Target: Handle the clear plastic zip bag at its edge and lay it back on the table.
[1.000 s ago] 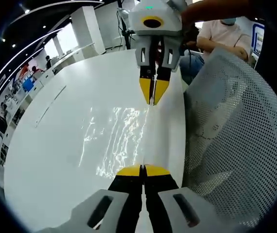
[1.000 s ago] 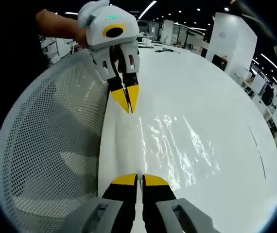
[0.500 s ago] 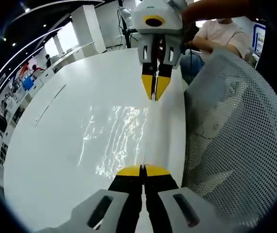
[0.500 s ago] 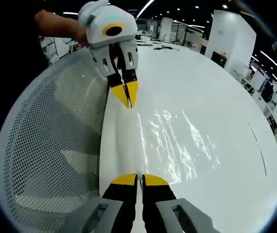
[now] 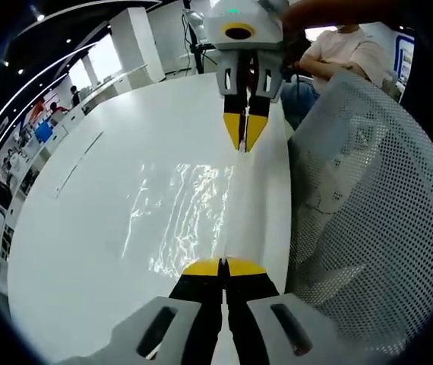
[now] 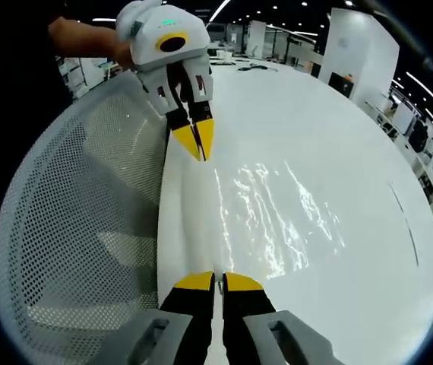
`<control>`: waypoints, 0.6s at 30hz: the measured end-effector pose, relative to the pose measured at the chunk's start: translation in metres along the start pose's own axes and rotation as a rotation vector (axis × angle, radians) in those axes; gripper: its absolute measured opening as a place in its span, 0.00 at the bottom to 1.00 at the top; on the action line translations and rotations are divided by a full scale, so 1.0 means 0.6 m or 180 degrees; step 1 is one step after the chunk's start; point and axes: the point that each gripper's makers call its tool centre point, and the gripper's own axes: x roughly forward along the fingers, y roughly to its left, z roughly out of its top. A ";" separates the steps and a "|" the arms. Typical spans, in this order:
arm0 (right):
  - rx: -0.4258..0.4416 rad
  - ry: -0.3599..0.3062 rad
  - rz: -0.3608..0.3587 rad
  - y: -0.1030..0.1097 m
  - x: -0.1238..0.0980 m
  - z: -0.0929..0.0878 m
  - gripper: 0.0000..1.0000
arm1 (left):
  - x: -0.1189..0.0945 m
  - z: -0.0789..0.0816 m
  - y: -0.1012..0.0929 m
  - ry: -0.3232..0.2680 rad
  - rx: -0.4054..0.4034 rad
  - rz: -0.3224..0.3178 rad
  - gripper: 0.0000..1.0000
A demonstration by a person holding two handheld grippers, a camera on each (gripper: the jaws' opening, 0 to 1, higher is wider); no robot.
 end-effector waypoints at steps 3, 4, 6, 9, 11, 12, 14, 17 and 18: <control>0.0025 -0.0044 0.0008 0.000 -0.001 0.003 0.00 | -0.001 0.001 0.000 -0.0014 -0.0019 0.0007 0.00; 0.0016 -0.0041 0.0003 0.000 -0.001 0.003 0.00 | -0.002 0.002 0.000 -0.0013 -0.0028 0.0014 0.00; 0.0001 -0.0018 0.0004 0.000 -0.001 0.002 0.00 | -0.001 0.003 0.000 -0.0011 -0.0026 0.0006 0.00; 0.0018 -0.0017 0.0007 0.002 0.000 0.002 0.00 | -0.002 0.002 0.000 -0.0008 -0.0005 0.0008 0.00; 0.0019 -0.0030 0.0007 0.004 0.000 0.003 0.00 | -0.002 0.001 -0.001 -0.0004 0.0011 0.0025 0.00; 0.0027 -0.0030 0.0004 0.004 0.001 0.003 0.00 | -0.002 0.001 -0.001 -0.0006 0.0025 0.0031 0.00; 0.0036 -0.0030 0.0008 0.007 0.003 0.003 0.00 | -0.001 0.000 -0.003 0.0002 0.0053 0.0034 0.00; -0.0003 -0.0040 -0.0037 0.005 0.006 0.004 0.00 | -0.001 -0.002 -0.001 0.0020 0.0090 0.0068 0.00; -0.0043 -0.0041 -0.0058 0.003 0.007 0.005 0.00 | -0.002 -0.002 0.002 0.0018 0.0112 0.0102 0.00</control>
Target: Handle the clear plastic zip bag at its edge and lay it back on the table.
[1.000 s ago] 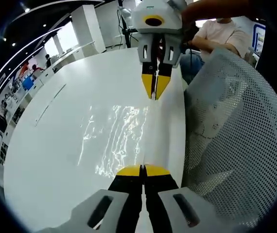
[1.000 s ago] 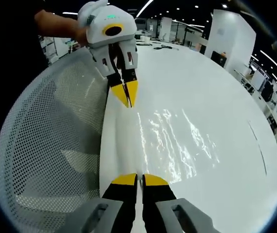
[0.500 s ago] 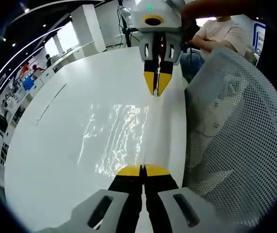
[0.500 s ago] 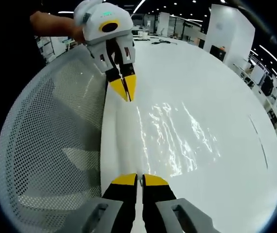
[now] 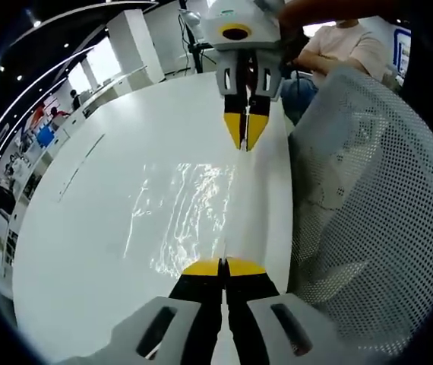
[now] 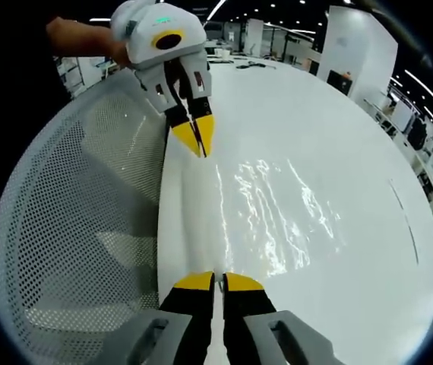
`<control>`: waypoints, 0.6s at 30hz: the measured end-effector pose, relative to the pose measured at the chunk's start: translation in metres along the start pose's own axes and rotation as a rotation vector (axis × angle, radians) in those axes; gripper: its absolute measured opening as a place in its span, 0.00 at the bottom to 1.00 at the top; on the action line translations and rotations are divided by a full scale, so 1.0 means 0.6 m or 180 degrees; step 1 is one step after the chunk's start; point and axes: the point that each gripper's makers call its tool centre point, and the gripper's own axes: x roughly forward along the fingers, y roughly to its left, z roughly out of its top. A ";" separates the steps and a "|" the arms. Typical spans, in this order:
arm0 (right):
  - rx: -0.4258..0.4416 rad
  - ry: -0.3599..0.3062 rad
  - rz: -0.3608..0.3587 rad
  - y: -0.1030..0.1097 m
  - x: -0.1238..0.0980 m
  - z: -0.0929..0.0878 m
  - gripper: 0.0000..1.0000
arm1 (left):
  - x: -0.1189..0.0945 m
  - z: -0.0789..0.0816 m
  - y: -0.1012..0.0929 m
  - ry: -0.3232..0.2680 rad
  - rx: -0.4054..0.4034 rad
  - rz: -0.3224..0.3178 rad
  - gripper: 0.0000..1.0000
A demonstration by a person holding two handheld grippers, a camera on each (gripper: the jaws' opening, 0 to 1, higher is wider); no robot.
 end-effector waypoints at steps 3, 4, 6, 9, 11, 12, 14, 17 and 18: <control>-0.0016 0.0024 0.0014 0.001 0.002 0.000 0.00 | 0.000 -0.003 0.002 0.0016 0.0038 0.0022 0.00; -0.0027 0.0028 0.0021 0.001 0.003 0.000 0.00 | -0.001 -0.004 0.003 0.0025 0.0095 0.0042 0.00; -0.0025 0.0022 0.0065 0.005 0.005 0.000 0.00 | 0.000 -0.006 0.005 0.0036 0.0104 0.0058 0.00; 0.0014 -0.0031 0.0111 0.009 0.006 0.005 0.00 | -0.002 -0.010 0.006 0.0048 0.0121 0.0103 0.00; 0.0052 -0.0072 0.0109 0.009 0.005 0.009 0.01 | -0.002 -0.012 0.007 0.0053 0.0115 0.0110 0.00; 0.0060 -0.0092 0.0110 0.008 0.005 0.011 0.02 | -0.002 -0.014 0.008 0.0055 0.0116 0.0122 0.00; 0.0109 -0.0152 0.0101 0.005 0.004 0.016 0.02 | -0.002 -0.014 0.008 0.0052 0.0120 0.0132 0.00; 0.0149 -0.0188 0.0105 0.005 0.002 0.021 0.04 | -0.001 -0.013 0.011 0.0048 0.0143 0.0155 0.00; 0.0192 -0.0236 0.0118 0.005 0.001 0.026 0.04 | -0.002 -0.013 0.010 0.0049 0.0146 0.0154 0.00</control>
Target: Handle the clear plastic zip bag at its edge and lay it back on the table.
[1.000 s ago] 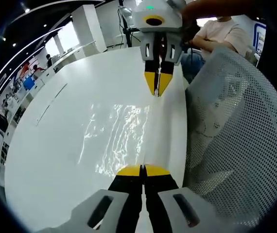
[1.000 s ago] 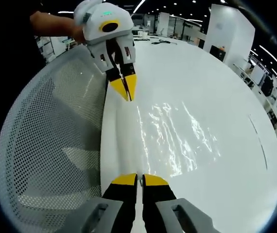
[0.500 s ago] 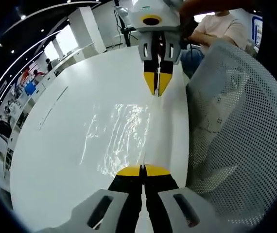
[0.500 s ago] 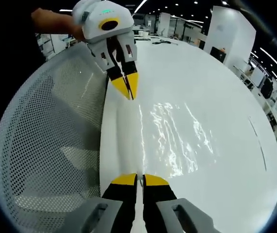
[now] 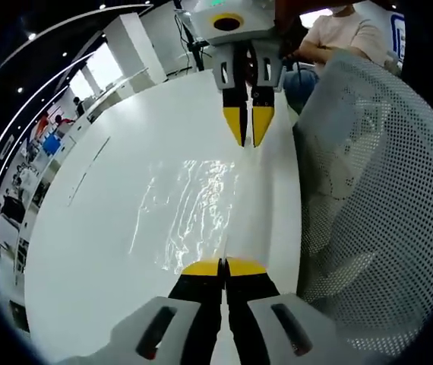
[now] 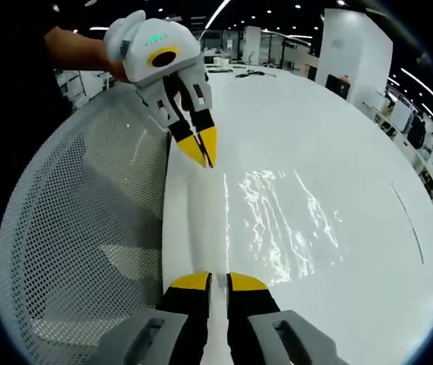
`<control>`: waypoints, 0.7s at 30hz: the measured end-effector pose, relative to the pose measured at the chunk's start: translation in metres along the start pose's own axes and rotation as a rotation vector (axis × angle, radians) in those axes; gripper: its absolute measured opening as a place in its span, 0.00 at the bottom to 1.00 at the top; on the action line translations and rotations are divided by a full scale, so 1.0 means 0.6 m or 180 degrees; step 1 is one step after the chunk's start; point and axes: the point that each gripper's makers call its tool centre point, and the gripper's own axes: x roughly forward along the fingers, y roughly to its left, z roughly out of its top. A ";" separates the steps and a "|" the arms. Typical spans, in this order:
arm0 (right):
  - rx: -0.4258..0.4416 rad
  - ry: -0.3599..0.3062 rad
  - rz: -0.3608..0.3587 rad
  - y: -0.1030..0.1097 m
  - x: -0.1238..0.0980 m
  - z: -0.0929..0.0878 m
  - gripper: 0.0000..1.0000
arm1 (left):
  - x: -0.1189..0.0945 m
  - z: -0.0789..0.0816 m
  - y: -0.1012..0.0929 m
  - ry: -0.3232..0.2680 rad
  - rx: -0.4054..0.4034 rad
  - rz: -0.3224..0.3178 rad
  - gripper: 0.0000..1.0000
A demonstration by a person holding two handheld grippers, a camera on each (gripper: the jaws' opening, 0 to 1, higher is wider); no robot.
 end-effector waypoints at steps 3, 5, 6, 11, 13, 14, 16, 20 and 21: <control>0.0075 -0.0035 -0.0002 -0.001 -0.001 0.005 0.04 | 0.001 0.001 0.000 0.0002 0.0040 -0.0002 0.00; 0.0136 -0.0092 -0.0018 -0.003 -0.001 0.011 0.05 | 0.001 0.002 -0.001 0.0001 0.0059 -0.0001 0.00; 0.0165 -0.0118 -0.0022 -0.004 -0.001 0.014 0.05 | 0.002 0.002 0.000 -0.0002 0.0065 -0.0002 0.00; 0.0159 -0.0191 -0.0039 -0.005 -0.001 0.028 0.05 | 0.003 0.005 -0.003 -0.0002 0.0118 0.0004 0.00; 0.0153 -0.0209 -0.0047 -0.005 -0.002 0.033 0.05 | 0.004 0.004 -0.003 0.0000 0.0141 0.0005 0.00; 0.0147 -0.0214 -0.0061 -0.008 -0.001 0.035 0.05 | 0.003 0.005 -0.002 -0.0008 0.0164 0.0016 0.00; 0.0147 -0.0221 -0.0083 -0.012 -0.001 0.038 0.05 | 0.002 0.007 -0.001 -0.0027 0.0207 0.0034 0.00; 0.0087 -0.0206 -0.0105 -0.016 0.003 0.044 0.05 | 0.001 0.009 0.001 -0.0040 0.0204 0.0049 0.00; 0.0081 -0.0194 -0.0104 -0.016 0.004 0.046 0.05 | 0.001 0.009 0.001 -0.0044 0.0207 0.0050 0.00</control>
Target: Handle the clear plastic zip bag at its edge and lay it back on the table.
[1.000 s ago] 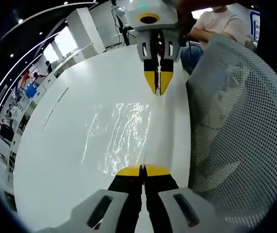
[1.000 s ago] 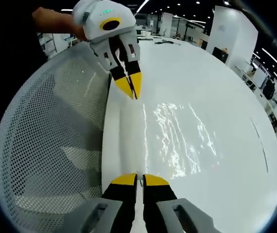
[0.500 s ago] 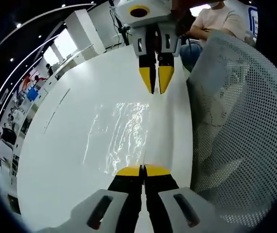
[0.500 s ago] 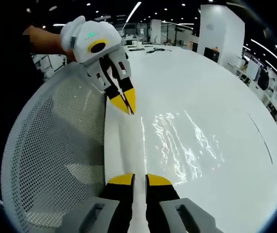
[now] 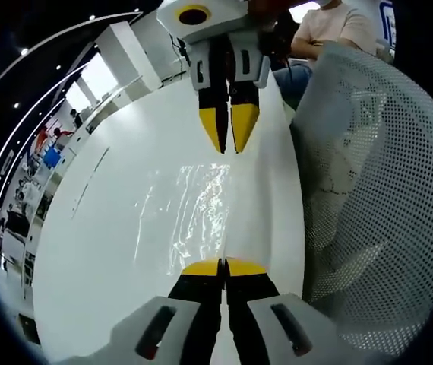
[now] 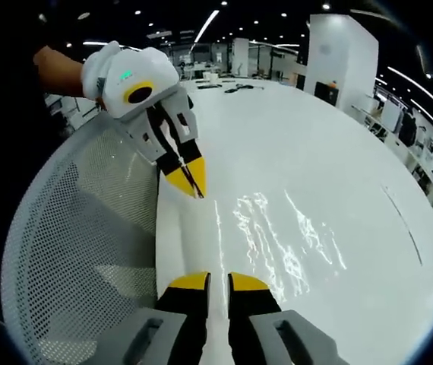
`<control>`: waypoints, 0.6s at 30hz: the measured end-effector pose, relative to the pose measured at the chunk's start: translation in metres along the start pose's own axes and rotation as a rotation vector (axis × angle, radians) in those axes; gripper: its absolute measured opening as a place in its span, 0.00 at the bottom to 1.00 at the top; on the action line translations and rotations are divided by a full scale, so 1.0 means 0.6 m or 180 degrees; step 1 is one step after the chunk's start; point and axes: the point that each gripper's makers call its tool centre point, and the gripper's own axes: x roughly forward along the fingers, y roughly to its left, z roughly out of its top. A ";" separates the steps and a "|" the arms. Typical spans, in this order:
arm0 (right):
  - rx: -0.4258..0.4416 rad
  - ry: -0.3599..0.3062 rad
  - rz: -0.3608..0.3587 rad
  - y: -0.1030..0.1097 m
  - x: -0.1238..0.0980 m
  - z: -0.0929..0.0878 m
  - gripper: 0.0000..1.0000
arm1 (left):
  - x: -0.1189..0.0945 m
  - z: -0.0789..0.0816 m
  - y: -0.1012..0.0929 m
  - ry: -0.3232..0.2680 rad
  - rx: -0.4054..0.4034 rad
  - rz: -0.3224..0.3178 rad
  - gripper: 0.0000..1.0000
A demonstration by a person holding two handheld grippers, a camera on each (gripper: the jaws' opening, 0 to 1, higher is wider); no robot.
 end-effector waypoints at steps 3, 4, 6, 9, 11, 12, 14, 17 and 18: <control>-0.0017 -0.0002 0.0007 -0.001 0.005 0.006 0.05 | -0.001 0.000 0.001 -0.0006 0.0022 0.0001 0.00; -0.0028 0.0004 0.0023 -0.001 0.008 0.007 0.05 | -0.001 0.002 0.001 -0.0016 0.0021 0.0007 0.00; -0.0052 0.0021 0.0039 -0.002 0.013 0.008 0.05 | -0.002 0.008 0.001 -0.0045 0.0003 0.0002 0.00; -0.0105 0.0071 0.0083 0.002 0.022 0.010 0.04 | -0.003 0.013 0.003 -0.0078 -0.0005 0.0004 0.00; -0.0128 0.0085 0.0088 0.001 0.026 0.011 0.04 | -0.003 0.016 0.004 -0.0094 -0.0008 0.0005 0.00; -0.0126 0.0089 0.0091 0.000 0.027 0.011 0.04 | -0.004 0.018 0.005 -0.0101 0.0018 0.0017 0.00; -0.0124 0.0096 0.0096 0.000 0.029 0.012 0.04 | -0.005 0.020 0.004 -0.0109 0.0026 0.0014 0.00; -0.0115 0.0114 0.0114 0.002 0.031 0.009 0.04 | -0.004 0.020 0.005 -0.0128 -0.0001 0.0012 0.00; -0.0106 0.0124 0.0118 0.002 0.032 0.007 0.04 | -0.004 0.020 0.006 -0.0136 -0.0009 0.0011 0.00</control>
